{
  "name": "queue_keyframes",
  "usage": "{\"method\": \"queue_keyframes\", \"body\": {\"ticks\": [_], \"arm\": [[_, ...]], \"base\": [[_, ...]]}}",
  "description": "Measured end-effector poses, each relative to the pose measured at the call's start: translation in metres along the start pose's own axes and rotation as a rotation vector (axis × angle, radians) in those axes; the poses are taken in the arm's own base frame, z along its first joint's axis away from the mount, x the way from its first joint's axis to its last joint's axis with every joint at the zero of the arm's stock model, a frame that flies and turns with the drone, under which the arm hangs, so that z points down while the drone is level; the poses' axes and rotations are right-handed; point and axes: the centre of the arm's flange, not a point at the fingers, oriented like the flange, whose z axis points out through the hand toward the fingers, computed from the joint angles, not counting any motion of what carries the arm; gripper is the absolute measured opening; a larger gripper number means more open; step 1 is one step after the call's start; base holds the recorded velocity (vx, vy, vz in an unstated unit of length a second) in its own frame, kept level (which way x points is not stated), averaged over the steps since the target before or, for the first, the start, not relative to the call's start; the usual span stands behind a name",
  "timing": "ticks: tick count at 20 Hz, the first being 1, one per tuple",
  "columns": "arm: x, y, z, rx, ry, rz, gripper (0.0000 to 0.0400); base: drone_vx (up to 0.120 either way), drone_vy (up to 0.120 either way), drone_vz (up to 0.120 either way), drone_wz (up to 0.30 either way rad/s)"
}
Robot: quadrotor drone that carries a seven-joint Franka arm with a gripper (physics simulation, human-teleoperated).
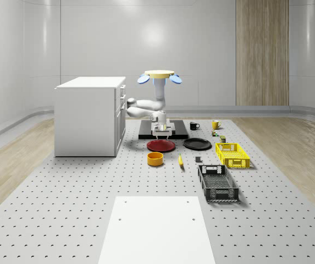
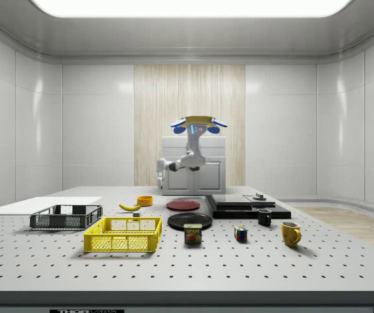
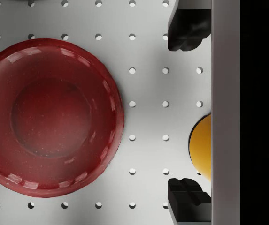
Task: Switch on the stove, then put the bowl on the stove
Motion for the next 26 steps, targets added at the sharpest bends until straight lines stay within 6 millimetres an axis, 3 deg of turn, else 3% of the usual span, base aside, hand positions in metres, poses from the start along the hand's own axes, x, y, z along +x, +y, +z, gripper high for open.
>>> {"method": "queue_keyframes", "body": {"ticks": [7, 26], "arm": [[0.0, 0.0, 0.0, 0.0, 0.0, 0.0, 0.04], [0.0, 0.0, 0.0, 0.0, 0.0, 0.0, 0.04]], "base": [[0.12, 0.0, -0.011, 0.0], [0.12, 0.0, -0.112, 0.0]]}}
